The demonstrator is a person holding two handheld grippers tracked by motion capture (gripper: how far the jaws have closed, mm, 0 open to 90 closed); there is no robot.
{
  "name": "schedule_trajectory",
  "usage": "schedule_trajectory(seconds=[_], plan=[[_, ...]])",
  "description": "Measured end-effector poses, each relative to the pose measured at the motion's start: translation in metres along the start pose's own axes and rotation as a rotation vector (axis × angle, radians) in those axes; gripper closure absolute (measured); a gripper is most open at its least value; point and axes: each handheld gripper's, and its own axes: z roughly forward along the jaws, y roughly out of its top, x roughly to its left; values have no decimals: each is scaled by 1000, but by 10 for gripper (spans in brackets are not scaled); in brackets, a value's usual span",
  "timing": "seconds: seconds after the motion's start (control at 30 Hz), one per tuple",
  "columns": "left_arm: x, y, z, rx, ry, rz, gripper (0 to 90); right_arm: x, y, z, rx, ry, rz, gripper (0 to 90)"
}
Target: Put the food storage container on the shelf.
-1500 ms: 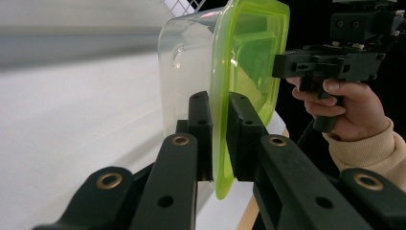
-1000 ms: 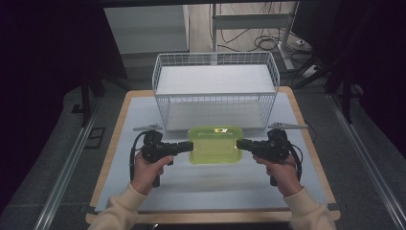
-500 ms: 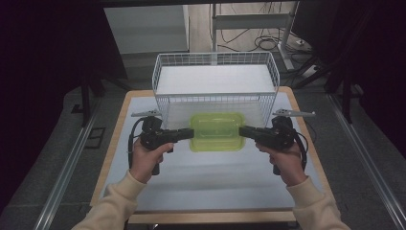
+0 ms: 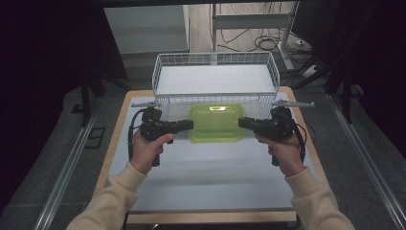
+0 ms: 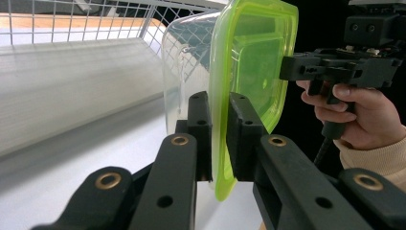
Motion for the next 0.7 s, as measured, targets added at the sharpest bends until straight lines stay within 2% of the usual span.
schedule_trajectory(seconds=[0.37,0.43,0.47,0.57,0.7], plan=[[-2,27,3,3,35,33,817,-5,17,2,-27,-9,-1,804],[-3,29,3,3,40,29,816,-6,18,2,-30,-9,1,804],[-3,33,4,8,46,46,817,-8,21,3,-33,-7,5,804],[-4,37,5,8,52,51,816,-9,23,3,-35,-9,4,804],[-3,43,7,2,55,46,814,-6,33,1,-37,-32,-24,804]])
